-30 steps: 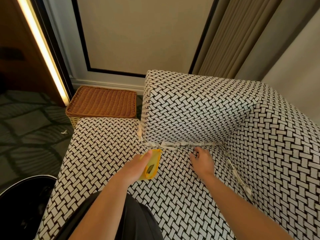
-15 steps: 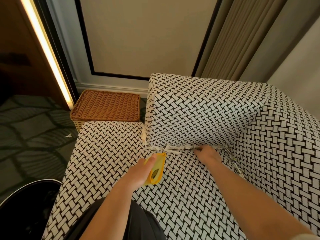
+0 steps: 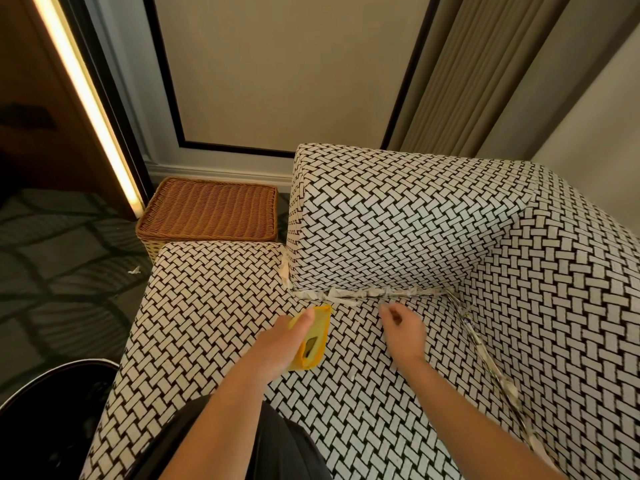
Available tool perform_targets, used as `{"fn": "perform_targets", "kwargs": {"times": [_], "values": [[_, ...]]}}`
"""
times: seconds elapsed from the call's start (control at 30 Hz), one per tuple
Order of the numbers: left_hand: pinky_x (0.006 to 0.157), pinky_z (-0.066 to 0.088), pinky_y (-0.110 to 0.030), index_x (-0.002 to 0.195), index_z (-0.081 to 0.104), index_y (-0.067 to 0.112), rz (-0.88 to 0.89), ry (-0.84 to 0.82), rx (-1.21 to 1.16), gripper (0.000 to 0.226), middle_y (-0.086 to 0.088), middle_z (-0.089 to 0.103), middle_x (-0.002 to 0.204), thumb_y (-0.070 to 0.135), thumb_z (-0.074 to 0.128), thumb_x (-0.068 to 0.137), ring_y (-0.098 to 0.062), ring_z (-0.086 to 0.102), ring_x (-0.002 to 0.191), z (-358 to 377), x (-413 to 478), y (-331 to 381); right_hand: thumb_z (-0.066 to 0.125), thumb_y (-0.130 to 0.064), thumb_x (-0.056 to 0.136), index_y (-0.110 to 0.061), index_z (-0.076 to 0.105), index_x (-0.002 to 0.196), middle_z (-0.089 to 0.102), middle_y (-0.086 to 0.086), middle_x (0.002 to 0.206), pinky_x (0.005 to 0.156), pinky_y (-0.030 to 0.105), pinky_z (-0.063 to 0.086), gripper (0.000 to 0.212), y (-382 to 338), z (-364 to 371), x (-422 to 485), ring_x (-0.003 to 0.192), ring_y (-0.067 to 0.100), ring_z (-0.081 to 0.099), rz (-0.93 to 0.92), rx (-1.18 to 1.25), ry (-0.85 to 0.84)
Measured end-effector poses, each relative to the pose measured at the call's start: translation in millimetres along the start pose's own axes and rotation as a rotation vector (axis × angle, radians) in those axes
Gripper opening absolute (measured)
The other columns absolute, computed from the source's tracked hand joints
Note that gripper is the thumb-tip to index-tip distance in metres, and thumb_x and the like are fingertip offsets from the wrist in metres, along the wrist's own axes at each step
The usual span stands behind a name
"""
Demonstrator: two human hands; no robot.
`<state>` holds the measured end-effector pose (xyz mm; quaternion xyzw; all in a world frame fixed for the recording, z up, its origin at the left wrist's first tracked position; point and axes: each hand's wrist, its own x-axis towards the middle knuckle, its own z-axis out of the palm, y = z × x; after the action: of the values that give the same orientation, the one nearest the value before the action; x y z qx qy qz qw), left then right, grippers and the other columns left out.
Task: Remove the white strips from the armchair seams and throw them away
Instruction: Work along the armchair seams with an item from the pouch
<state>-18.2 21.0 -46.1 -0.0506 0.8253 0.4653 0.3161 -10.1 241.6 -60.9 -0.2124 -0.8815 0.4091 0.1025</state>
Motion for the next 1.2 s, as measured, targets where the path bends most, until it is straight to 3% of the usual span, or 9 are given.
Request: {"fn": "perform_targets", "kwargs": {"times": [0.1,0.23,0.43,0.57,0.67,0.8,0.9,1.03,1.2], "values": [[0.079,0.048,-0.035,0.112,0.043,0.022,0.017,-0.038,0.083,0.072,-0.006,0.056,0.098,0.08,0.014,0.08,-0.017,0.056,0.081,5,-17,14,0.056,-0.019,0.091,-0.01,0.058,0.068,0.047,-0.003,0.056,0.048,0.016,0.034,0.024,-26,-9,-35,0.051,0.01,0.038,0.079,0.39,-0.126],[0.068,0.036,-0.025,0.091,0.036,0.03,0.046,-0.101,0.098,0.04,0.007,0.041,0.08,0.06,0.009,0.094,-0.006,0.04,0.07,8,-36,34,0.06,-0.015,0.087,-0.018,0.066,0.075,0.055,-0.006,0.059,0.051,0.015,0.037,0.014,-56,-17,-71,0.054,0.004,0.043,-0.11,0.471,-0.285],[0.088,0.041,-0.033,0.112,0.05,0.025,0.119,-0.097,0.082,0.061,0.002,0.057,0.101,0.064,0.008,0.091,-0.014,0.053,0.094,19,-33,35,0.052,-0.024,0.092,-0.023,0.07,0.099,0.053,-0.011,0.082,0.066,0.016,0.046,0.019,-60,-22,-79,0.076,0.003,0.051,-0.491,0.123,-0.243],[0.095,0.042,-0.038,0.108,0.045,0.026,0.124,-0.068,-0.009,0.078,0.002,0.058,0.103,0.084,0.008,0.073,-0.016,0.057,0.097,29,-33,37,0.046,-0.014,0.095,-0.024,0.059,0.091,0.054,-0.004,0.073,0.052,0.013,0.04,0.017,-47,-35,-61,0.059,0.002,0.045,-0.219,0.37,0.006],[0.089,0.034,-0.029,0.112,0.037,0.03,0.156,-0.079,-0.038,0.052,0.007,0.049,0.104,0.067,0.008,0.089,-0.011,0.047,0.099,33,-34,40,0.049,-0.015,0.094,-0.014,0.057,0.095,0.054,-0.003,0.075,0.052,0.012,0.042,0.008,-13,-33,-30,0.064,0.007,0.047,0.0,0.284,0.105],[0.08,0.04,-0.026,0.102,0.044,0.023,0.186,-0.134,-0.1,0.062,-0.003,0.056,0.097,0.071,0.007,0.086,-0.02,0.051,0.09,29,-37,46,0.057,-0.026,0.09,-0.008,0.057,0.113,0.058,0.006,0.098,0.059,0.014,0.04,0.029,23,-25,6,0.079,0.014,0.053,0.095,-0.164,0.088],[0.064,0.031,-0.013,0.092,0.04,0.032,0.219,-0.129,-0.131,0.039,0.004,0.051,0.093,0.056,0.009,0.095,-0.005,0.045,0.078,30,-39,46,0.055,-0.039,0.089,-0.011,0.051,0.125,0.057,0.009,0.116,0.067,0.027,0.044,0.045,17,-22,25,0.093,0.022,0.059,0.13,-0.388,0.073],[0.066,0.027,-0.006,0.097,0.035,0.035,0.285,-0.086,-0.195,0.022,0.009,0.041,0.106,0.044,0.015,0.1,0.01,0.033,0.077,32,-39,50,0.052,-0.049,0.089,-0.01,0.051,0.118,0.061,0.011,0.111,0.064,0.027,0.04,0.049,3,-23,43,0.093,0.028,0.061,0.206,-0.535,0.028],[0.064,0.027,-0.006,0.079,0.027,0.043,0.282,-0.103,-0.241,0.023,0.017,0.038,0.092,0.043,0.016,0.1,0.011,0.03,0.074,31,-39,57,0.053,-0.049,0.087,-0.008,0.054,0.113,0.062,0.011,0.106,0.065,0.025,0.039,0.049,-3,-38,66,0.094,0.027,0.059,0.301,-0.587,-0.112]]}}
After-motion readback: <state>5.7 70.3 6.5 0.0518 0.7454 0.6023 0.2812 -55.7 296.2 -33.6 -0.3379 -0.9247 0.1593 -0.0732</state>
